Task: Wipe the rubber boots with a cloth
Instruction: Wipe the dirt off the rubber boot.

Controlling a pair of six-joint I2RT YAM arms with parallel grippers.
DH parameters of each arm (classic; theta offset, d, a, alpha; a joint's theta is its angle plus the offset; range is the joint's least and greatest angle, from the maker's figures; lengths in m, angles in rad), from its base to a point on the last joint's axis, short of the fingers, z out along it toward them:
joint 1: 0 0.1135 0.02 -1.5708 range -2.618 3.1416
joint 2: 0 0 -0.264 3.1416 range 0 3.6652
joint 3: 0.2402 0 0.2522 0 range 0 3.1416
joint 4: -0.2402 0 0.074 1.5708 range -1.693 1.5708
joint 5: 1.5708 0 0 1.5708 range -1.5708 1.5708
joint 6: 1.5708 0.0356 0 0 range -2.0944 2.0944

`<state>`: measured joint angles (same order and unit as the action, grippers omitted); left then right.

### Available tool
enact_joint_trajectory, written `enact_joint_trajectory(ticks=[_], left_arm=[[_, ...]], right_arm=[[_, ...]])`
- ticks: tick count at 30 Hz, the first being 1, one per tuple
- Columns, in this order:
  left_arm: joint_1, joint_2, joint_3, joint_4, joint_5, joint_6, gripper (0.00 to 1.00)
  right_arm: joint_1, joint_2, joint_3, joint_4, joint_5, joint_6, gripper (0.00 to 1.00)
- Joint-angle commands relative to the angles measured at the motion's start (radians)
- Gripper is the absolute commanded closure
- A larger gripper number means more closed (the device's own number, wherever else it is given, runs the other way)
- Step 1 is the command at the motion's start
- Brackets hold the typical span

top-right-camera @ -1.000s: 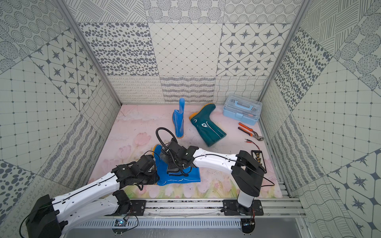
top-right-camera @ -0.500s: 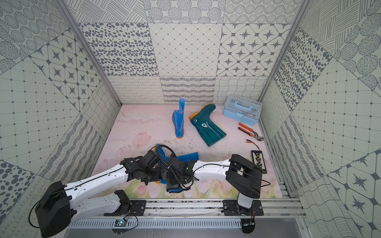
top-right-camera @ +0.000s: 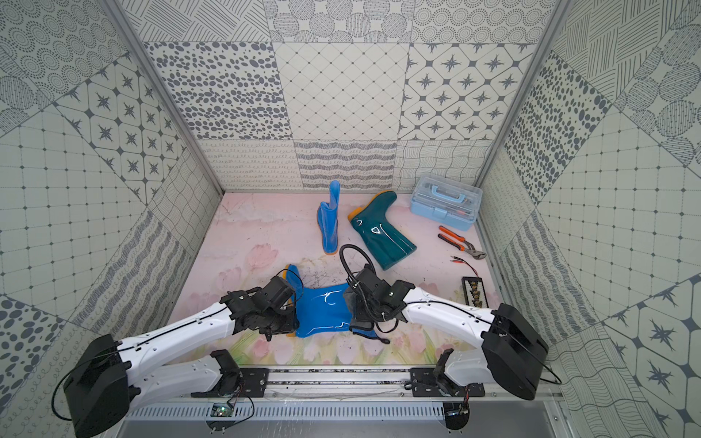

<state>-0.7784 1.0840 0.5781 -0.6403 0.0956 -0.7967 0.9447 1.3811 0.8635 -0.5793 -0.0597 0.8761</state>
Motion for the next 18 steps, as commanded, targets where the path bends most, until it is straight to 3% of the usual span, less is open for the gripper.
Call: enact_joint_trajectory(ticks=[1,3,6,10,14,18], left_arm=[[0.002,-0.046,-0.027,0.092,0.045,0.034,0.55],[0.002,-0.081,-0.038,0.103,0.062,0.022,0.39],[0.002,-0.158,-0.052,0.055,0.042,-0.002,0.37],[0.009,-0.287,-0.101,-0.007,-0.003,-0.028,0.37],[0.024,-0.32,-0.15,-0.02,-0.019,-0.062,0.45],[0.024,-0.325,-0.169,-0.005,-0.014,-0.068,0.61]], right_arm=[[0.023,0.131,0.178,0.151,-0.044,-0.047,1.0],[0.025,0.254,0.33,0.183,-0.079,-0.066,1.0],[0.036,0.412,0.563,0.142,-0.071,-0.114,1.0],[0.034,0.567,0.742,0.125,-0.054,-0.15,1.0],[0.035,0.721,0.883,0.139,-0.115,-0.165,1.0],[0.044,0.799,0.931,0.135,-0.17,-0.152,1.0]])
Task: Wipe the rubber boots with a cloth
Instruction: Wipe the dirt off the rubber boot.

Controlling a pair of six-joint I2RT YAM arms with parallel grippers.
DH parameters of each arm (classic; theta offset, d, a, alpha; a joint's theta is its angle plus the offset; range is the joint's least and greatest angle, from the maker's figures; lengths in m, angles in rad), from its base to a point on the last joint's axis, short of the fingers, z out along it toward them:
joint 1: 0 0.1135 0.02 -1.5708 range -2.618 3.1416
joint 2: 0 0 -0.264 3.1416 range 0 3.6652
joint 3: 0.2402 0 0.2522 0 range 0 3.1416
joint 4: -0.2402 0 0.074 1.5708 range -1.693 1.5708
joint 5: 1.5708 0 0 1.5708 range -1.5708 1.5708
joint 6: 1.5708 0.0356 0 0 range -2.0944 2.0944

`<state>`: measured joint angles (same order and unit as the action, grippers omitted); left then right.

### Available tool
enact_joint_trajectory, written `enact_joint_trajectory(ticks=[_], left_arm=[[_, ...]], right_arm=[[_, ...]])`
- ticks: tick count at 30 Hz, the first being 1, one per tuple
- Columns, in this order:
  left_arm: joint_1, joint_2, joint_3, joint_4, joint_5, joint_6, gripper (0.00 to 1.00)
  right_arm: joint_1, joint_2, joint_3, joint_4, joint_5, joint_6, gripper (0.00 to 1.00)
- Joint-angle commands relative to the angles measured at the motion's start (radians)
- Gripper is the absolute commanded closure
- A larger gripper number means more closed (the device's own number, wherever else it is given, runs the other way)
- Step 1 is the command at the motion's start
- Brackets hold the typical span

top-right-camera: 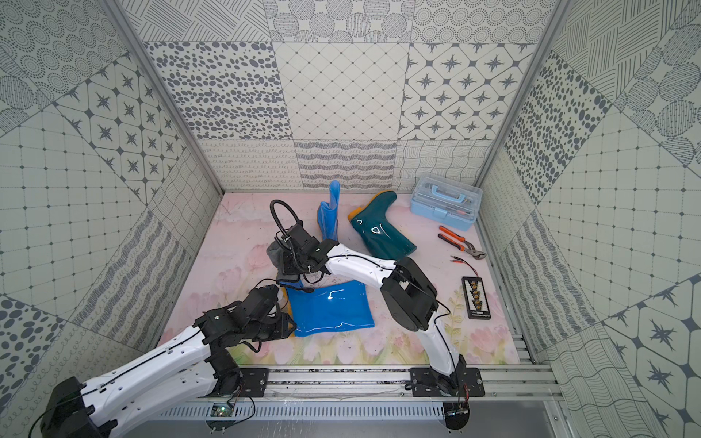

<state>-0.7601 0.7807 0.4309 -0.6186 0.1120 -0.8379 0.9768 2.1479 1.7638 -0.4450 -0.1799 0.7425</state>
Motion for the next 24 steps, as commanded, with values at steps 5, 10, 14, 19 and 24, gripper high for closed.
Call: enact_joint_trajectory(ticks=[5,10,14,19,24], left_arm=[[0.01,-0.066,-0.023,-0.049,-0.038,-0.022,0.82],[0.018,-0.061,-0.016,-0.042,-0.029,-0.026,1.0],[0.022,-0.053,-0.003,-0.031,-0.021,-0.027,1.0],[0.024,-0.037,0.021,-0.038,-0.019,-0.023,1.0],[0.024,-0.041,0.024,-0.044,-0.022,-0.023,1.0]], right_arm=[[0.031,-0.005,-0.069,0.009,-0.067,-0.005,1.0],[0.08,-0.127,-0.249,0.039,-0.064,0.028,1.0],[0.128,-0.21,-0.381,0.062,-0.062,0.079,1.0],[0.213,-0.281,-0.504,0.081,-0.078,0.158,1.0],[0.248,-0.402,-0.642,0.024,-0.003,0.186,1.0]])
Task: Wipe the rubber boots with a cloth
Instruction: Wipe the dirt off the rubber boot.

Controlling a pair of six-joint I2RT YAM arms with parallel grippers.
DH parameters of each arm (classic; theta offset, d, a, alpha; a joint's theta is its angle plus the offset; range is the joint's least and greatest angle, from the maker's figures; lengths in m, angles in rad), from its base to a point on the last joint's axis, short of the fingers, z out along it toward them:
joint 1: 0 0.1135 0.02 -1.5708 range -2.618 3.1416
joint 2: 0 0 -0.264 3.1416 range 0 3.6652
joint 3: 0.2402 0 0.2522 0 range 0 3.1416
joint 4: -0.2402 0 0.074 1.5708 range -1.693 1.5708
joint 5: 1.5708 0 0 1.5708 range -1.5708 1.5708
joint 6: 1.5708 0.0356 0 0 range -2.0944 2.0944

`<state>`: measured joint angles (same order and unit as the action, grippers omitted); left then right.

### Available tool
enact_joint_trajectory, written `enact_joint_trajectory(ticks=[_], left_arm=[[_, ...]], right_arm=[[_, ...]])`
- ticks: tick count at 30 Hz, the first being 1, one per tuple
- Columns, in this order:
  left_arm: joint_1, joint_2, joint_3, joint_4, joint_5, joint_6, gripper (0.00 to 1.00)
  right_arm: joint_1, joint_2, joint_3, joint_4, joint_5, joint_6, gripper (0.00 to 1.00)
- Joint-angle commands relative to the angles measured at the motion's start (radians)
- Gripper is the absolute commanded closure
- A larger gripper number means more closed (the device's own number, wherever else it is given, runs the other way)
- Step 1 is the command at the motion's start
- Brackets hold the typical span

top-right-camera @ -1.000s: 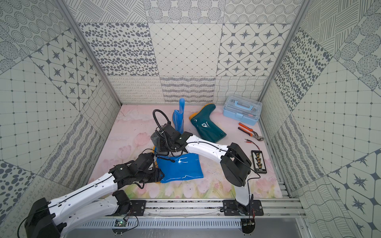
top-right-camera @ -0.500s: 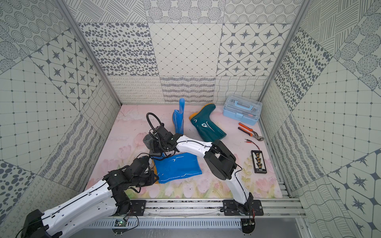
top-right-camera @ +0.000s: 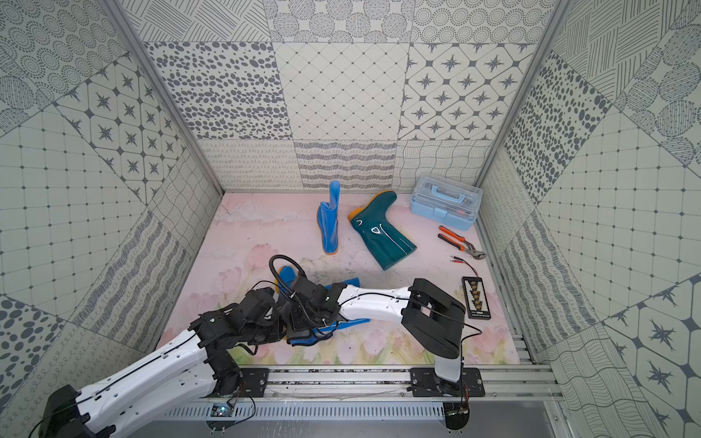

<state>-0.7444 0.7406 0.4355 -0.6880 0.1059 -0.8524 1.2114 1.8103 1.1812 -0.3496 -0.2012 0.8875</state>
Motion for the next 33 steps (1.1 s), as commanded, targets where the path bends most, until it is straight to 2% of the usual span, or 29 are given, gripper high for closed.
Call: enact_joint_trajectory(ticks=[1,4,6,13,15,17,22,28,31,33], left_arm=[[0.01,0.0,0.017,0.029,-0.014,-0.007,1.0],[0.01,0.019,0.015,0.047,-0.005,0.004,1.0],[0.01,0.042,0.019,0.056,0.004,0.013,1.0],[0.009,0.06,0.017,0.061,0.019,0.013,1.0],[0.01,0.064,0.015,0.066,0.013,0.008,1.0],[0.01,0.074,0.016,0.076,0.008,0.006,1.0],[0.011,0.101,0.027,0.078,-0.011,-0.004,1.0],[0.01,0.119,0.039,0.069,-0.023,0.007,1.0],[0.01,0.125,0.038,0.073,-0.025,0.01,1.0],[0.01,0.133,0.039,0.075,-0.027,0.012,1.0]], right_arm=[[0.003,-0.096,-0.078,-0.091,0.051,0.029,1.0],[-0.05,-0.132,-0.079,-0.106,0.084,-0.017,1.0],[-0.083,-0.11,-0.02,-0.127,0.093,-0.068,1.0],[-0.135,0.111,0.259,-0.138,0.094,-0.194,1.0],[-0.155,0.156,0.283,-0.163,0.083,-0.202,1.0],[-0.18,0.15,0.239,-0.173,0.079,-0.194,1.0],[-0.267,-0.026,-0.034,-0.189,0.132,-0.183,1.0],[-0.446,-0.381,-0.347,-0.282,0.193,-0.184,1.0],[-0.422,-0.489,-0.38,-0.275,0.154,-0.154,1.0],[-0.341,-0.502,-0.353,-0.237,0.157,-0.119,1.0]])
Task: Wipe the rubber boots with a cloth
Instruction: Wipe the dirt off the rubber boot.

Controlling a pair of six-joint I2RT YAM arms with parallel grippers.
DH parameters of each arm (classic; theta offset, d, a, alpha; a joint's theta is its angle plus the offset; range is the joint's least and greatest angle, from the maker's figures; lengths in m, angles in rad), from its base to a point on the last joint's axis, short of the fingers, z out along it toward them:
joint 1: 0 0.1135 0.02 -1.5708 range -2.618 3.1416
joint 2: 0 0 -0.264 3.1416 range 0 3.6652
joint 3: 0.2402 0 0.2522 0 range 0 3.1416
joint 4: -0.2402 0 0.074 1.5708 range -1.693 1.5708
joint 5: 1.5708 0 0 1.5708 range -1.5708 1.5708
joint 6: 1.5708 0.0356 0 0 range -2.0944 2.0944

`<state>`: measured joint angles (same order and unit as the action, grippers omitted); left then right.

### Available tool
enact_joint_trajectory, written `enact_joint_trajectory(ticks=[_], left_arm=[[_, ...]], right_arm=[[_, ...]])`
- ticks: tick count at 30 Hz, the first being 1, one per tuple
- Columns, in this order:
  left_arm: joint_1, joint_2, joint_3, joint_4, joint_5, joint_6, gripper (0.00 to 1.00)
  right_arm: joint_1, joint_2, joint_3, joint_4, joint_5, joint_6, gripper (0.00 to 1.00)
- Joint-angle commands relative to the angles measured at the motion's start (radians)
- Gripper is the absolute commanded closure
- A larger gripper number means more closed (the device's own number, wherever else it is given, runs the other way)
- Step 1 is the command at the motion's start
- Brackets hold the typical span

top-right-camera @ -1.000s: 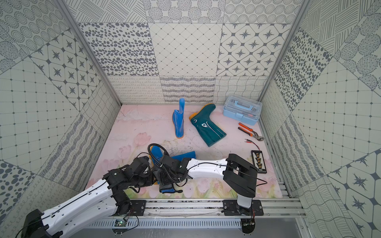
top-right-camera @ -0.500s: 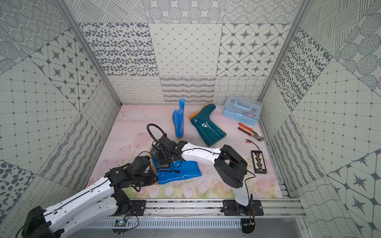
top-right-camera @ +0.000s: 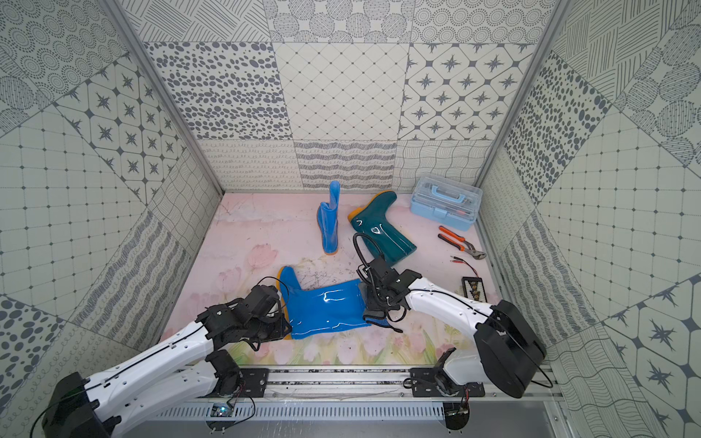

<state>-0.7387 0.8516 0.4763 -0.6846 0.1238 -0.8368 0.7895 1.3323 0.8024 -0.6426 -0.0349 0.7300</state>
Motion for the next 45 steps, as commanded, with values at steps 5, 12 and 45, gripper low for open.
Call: enact_joint_trajectory(ticks=[5,12,45], left_arm=[[0.004,0.048,0.018,0.068,-0.038,-0.001,1.0],[0.006,0.052,0.036,0.057,-0.055,0.013,1.0],[0.007,0.184,0.098,0.065,-0.013,0.074,1.0]], right_arm=[[0.285,0.143,0.236,0.079,0.04,0.044,1.0],[0.405,0.41,0.277,0.313,-0.189,0.119,1.0],[0.228,0.607,0.537,0.298,-0.306,0.001,1.0]])
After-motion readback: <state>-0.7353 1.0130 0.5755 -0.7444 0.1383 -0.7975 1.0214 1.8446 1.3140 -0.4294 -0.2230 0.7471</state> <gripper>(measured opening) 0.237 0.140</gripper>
